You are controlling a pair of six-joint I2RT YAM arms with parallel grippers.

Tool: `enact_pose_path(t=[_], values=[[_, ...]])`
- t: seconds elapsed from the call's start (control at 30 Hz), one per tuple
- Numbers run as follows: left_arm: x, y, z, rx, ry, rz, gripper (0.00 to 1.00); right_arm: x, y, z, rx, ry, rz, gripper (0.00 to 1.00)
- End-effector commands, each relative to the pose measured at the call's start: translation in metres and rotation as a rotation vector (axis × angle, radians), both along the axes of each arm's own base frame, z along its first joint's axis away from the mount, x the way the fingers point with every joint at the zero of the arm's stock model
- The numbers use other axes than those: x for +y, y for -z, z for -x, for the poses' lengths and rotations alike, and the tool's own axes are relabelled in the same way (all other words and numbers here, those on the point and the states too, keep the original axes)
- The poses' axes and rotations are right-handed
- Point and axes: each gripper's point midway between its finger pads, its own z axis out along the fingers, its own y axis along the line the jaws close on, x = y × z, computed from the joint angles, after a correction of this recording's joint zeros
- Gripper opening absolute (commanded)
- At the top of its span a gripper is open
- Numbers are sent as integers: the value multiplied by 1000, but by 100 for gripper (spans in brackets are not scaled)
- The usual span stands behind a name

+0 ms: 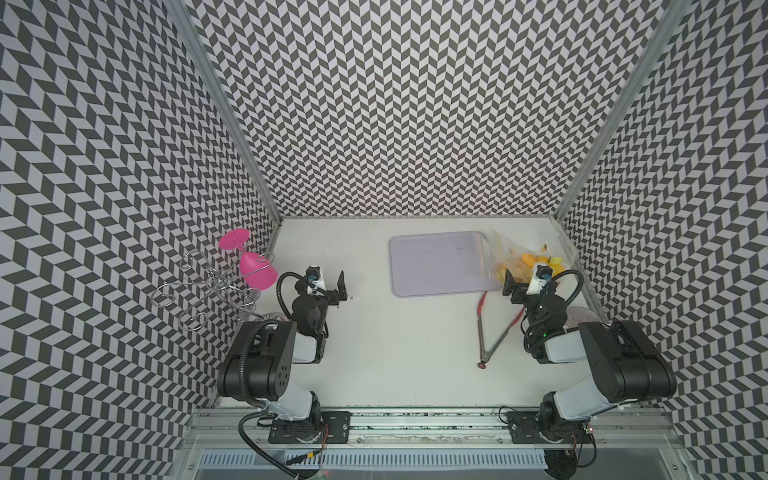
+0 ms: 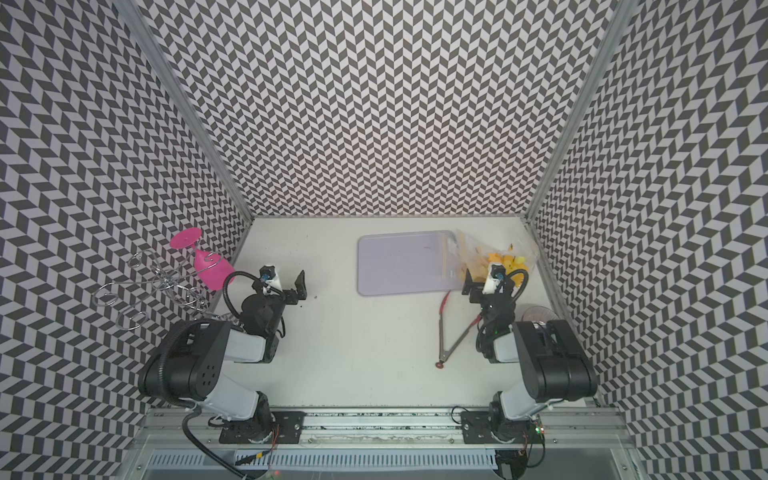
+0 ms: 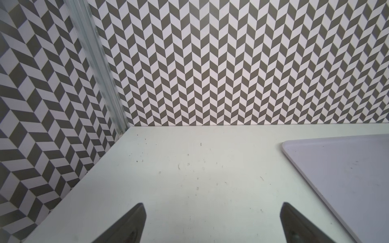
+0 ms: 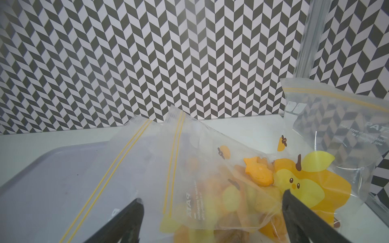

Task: Put the cookies into a resealable bag to prevent moisture
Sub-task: Reset both arms

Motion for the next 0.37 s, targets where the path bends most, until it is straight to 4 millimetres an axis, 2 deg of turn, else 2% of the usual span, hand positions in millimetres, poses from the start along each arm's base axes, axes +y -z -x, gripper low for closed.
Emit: enact_pose_path(t=[0.0, 0.2, 0.33], values=[[6, -1, 1, -3, -33, -5, 100, 2, -14, 1, -63, -12, 12, 100], [6, 2, -3, 14, -23, 1, 100, 3, -14, 1, -62, -14, 14, 100], [5, -1, 1, 0, -22, -3, 100, 3, -14, 1, -62, -14, 12, 100]])
